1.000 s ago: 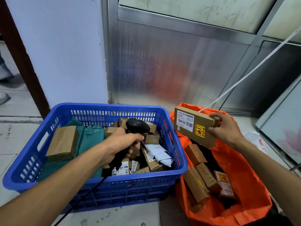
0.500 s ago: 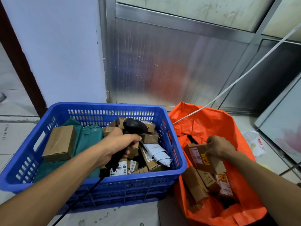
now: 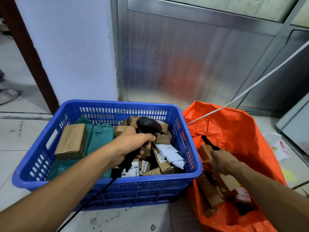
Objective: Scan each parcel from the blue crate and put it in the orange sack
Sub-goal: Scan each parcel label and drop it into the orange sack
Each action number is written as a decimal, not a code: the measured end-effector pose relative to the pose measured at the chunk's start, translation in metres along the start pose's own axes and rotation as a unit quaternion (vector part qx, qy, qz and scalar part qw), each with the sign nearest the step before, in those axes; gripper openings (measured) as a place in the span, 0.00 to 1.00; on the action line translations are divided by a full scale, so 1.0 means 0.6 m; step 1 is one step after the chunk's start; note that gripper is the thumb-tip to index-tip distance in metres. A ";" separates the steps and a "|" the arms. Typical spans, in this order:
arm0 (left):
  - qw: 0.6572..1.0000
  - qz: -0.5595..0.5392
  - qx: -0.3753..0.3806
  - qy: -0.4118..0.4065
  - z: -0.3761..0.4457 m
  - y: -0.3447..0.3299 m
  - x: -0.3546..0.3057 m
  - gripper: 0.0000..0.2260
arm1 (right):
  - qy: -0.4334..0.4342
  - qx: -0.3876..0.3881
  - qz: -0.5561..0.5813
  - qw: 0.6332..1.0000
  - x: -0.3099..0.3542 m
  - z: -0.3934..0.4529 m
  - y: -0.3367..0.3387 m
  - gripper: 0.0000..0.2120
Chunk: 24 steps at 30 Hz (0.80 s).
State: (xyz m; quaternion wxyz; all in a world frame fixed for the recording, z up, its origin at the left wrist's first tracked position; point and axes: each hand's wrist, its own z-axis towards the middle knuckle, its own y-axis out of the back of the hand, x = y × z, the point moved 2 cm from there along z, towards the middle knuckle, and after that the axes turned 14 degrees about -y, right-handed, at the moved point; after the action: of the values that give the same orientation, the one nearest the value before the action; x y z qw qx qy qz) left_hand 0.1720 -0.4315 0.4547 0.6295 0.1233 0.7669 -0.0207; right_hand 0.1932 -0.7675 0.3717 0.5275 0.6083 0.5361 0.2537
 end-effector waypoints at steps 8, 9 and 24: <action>1.000 0.001 0.005 0.003 0.002 -0.003 0.003 0.07 | -0.005 0.018 -0.037 0.999 0.031 0.012 -0.015 0.18; 1.000 0.000 0.005 0.003 0.001 -0.003 0.003 0.08 | -0.002 0.027 -0.034 0.999 0.032 0.017 -0.023 0.21; 1.000 -0.010 -0.003 0.010 0.001 0.004 -0.002 0.12 | 0.081 -0.235 0.172 0.953 0.102 -0.013 0.052 0.05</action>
State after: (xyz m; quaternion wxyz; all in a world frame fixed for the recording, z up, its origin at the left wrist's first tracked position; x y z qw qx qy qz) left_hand 0.1730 -0.4298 0.4563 0.6215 0.1144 0.7746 -0.0236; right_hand 0.2165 -0.7041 0.3872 0.5588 0.5269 0.3898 0.5081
